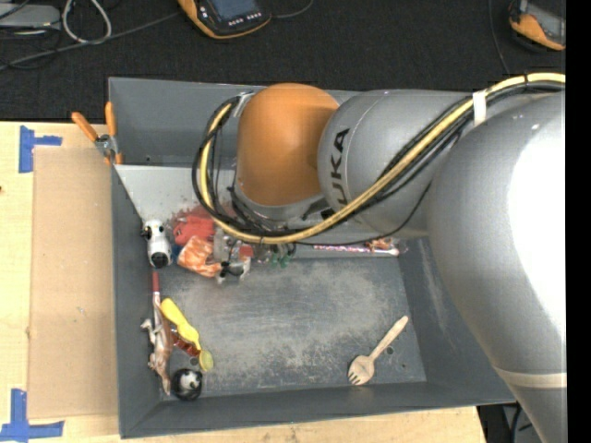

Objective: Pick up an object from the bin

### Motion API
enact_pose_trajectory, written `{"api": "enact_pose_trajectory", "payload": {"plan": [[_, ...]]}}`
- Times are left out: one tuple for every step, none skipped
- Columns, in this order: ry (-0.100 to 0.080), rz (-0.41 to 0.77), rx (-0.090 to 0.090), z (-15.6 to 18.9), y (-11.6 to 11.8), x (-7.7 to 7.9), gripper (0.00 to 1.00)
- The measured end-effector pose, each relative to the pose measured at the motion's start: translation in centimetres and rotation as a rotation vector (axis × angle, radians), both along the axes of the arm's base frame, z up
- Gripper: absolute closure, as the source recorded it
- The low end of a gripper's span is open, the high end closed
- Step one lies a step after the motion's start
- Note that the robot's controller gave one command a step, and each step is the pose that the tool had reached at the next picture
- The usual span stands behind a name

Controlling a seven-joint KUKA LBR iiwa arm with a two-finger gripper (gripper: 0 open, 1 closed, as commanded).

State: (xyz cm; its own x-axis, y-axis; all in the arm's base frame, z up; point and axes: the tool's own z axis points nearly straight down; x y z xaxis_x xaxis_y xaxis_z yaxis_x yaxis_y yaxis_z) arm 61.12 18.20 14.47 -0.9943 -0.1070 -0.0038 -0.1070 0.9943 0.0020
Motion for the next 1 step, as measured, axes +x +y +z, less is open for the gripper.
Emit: {"api": "enact_pose_trajectory", "payload": {"plan": [[-0.002,0.012,0.000,-1.82,-0.38,-0.33,1.00]]}}
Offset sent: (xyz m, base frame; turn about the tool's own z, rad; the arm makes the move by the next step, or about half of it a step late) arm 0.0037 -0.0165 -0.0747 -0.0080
